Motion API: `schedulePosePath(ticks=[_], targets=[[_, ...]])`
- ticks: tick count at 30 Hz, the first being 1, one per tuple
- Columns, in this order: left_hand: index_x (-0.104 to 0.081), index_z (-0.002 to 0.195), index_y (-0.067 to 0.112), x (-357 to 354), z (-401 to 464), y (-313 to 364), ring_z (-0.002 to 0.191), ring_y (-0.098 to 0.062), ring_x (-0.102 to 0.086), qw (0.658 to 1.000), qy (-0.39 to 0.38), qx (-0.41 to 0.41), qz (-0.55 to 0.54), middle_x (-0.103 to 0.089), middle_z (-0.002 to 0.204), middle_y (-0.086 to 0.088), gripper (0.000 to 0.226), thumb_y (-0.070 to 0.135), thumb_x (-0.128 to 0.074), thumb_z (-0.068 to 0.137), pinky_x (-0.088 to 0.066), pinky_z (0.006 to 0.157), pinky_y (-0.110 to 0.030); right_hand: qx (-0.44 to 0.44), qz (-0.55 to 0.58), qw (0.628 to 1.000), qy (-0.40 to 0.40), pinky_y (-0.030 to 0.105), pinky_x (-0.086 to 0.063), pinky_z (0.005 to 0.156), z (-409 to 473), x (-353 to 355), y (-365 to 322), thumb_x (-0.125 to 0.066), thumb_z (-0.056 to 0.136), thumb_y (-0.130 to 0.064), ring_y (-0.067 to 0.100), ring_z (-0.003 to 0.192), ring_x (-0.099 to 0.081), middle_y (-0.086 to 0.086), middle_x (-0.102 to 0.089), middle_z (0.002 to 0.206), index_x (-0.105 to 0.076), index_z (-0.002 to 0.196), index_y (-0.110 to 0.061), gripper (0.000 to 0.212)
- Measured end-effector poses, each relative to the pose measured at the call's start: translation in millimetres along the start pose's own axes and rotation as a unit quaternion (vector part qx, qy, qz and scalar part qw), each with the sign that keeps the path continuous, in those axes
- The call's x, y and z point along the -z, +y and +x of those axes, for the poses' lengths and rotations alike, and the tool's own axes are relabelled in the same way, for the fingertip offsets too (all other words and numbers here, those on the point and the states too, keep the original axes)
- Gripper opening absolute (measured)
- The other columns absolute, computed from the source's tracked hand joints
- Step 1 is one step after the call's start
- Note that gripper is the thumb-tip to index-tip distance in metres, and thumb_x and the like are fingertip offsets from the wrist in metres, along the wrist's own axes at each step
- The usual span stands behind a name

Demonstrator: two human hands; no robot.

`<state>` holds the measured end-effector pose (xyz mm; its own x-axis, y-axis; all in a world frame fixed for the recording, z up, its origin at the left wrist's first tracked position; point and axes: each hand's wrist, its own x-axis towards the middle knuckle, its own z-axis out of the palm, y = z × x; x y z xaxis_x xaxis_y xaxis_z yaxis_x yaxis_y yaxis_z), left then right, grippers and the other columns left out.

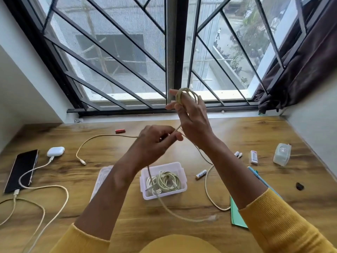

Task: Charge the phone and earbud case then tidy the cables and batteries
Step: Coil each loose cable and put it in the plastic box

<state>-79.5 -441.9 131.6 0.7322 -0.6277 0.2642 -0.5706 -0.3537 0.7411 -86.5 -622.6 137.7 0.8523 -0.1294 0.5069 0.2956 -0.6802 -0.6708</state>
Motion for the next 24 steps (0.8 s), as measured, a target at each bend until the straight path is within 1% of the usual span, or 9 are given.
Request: schedulePosePath(ticks=[3, 5, 7, 10, 13, 15, 20, 22, 24], targets=[[-0.081, 0.086, 0.027, 16, 1, -1, 0.046, -0.007, -0.035, 0.999, 0.051, 0.005, 0.017, -0.04, 0.049, 0.009, 0.029, 0.043, -0.065, 0.103, -0.027, 0.052, -0.021, -0.003, 0.005, 0.999, -0.035, 0.068, -0.028, 0.115, -7, 1, 4, -0.047, 0.106, -0.013, -0.027, 0.112, -0.044, -0.014, -0.077, 0.103, -0.063, 0.132, -0.025, 0.032], [-0.078, 0.078, 0.027, 25, 2, -1, 0.046, -0.008, -0.038, 0.997, 0.073, 0.002, 0.039, -0.044, 0.049, 0.01, 0.034, 0.046, -0.065, 0.102, -0.028, 0.052, -0.021, 0.009, 0.024, 0.997, -0.07, 0.063, -0.045, 0.104, -9, 2, 3, -0.049, 0.104, -0.017, -0.01, 0.102, -0.062, -0.014, -0.075, 0.091, -0.066, 0.122, -0.025, 0.026], [-0.076, 0.074, 0.026, 30, 2, -3, 0.046, -0.007, -0.044, 0.993, 0.092, 0.001, 0.068, -0.05, 0.05, 0.014, 0.037, 0.048, -0.065, 0.102, -0.03, 0.053, -0.019, -0.002, 0.043, 0.993, -0.111, 0.046, -0.055, 0.083, -9, 4, 4, -0.049, 0.103, -0.021, 0.004, 0.077, -0.069, -0.009, -0.072, 0.075, -0.068, 0.121, -0.022, 0.026], [-0.063, 0.068, 0.032, 35, 5, -6, 0.053, -0.001, -0.051, 0.978, 0.125, 0.015, 0.166, -0.055, 0.055, 0.015, 0.044, 0.057, -0.056, 0.104, -0.035, 0.055, -0.029, -0.033, 0.044, 0.986, -0.156, 0.029, -0.043, 0.068, -11, 6, 0, -0.045, 0.104, -0.023, 0.002, 0.063, -0.063, 0.0, -0.068, 0.06, -0.072, 0.114, -0.018, 0.029], [-0.043, 0.068, 0.033, 30, 9, -11, 0.062, -0.012, -0.047, 0.969, 0.132, 0.025, 0.209, -0.047, 0.063, 0.011, 0.046, 0.058, -0.045, 0.106, -0.03, 0.062, -0.034, -0.041, 0.016, 0.976, -0.212, 0.035, -0.044, 0.068, -14, 7, -7, -0.04, 0.109, -0.036, 0.002, 0.057, -0.058, 0.002, -0.066, 0.055, -0.072, 0.094, -0.023, 0.038], [-0.035, 0.069, 0.037, 26, 11, -12, 0.069, -0.018, -0.042, 0.97, 0.14, 0.013, 0.199, -0.042, 0.068, 0.013, 0.042, 0.053, -0.041, 0.107, -0.03, 0.071, -0.036, -0.059, 0.025, 0.965, -0.255, 0.035, -0.048, 0.069, -16, 8, -11, -0.037, 0.112, -0.042, 0.004, 0.051, -0.055, 0.005, -0.064, 0.052, -0.077, 0.099, -0.021, 0.047], [-0.041, 0.074, 0.038, 23, 15, -17, 0.076, -0.017, -0.042, 0.981, 0.132, 0.015, 0.143, -0.045, 0.076, 0.013, 0.035, 0.045, -0.042, 0.108, -0.031, 0.074, -0.037, -0.093, 0.214, 0.913, -0.336, 0.032, -0.033, 0.052, -19, 11, -10, -0.043, 0.108, -0.04, 0.021, 0.044, -0.042, 0.006, -0.049, 0.051, -0.076, 0.103, -0.003, 0.05], [-0.049, 0.078, 0.026, 22, 17, -17, 0.072, -0.014, -0.044, 0.988, 0.128, 0.019, 0.081, -0.05, 0.075, 0.006, 0.036, 0.046, -0.043, 0.108, -0.034, 0.066, -0.037, -0.086, 0.284, 0.891, -0.343, 0.038, -0.033, 0.054, -20, 12, -12, -0.042, 0.112, -0.028, 0.024, 0.045, -0.039, 0.012, -0.044, 0.053, -0.074, 0.105, 0.002, 0.045], [-0.051, 0.082, 0.021, 21, 17, -19, 0.068, -0.011, -0.046, 0.991, 0.132, 0.026, 0.016, -0.051, 0.074, 0.004, 0.038, 0.047, -0.043, 0.108, -0.039, 0.063, -0.04, -0.089, 0.359, 0.871, -0.325, 0.052, -0.032, 0.058, -20, 14, -14, -0.04, 0.111, -0.022, 0.02, 0.044, -0.037, 0.011, -0.041, 0.055, -0.073, 0.105, 0.003, 0.042]])
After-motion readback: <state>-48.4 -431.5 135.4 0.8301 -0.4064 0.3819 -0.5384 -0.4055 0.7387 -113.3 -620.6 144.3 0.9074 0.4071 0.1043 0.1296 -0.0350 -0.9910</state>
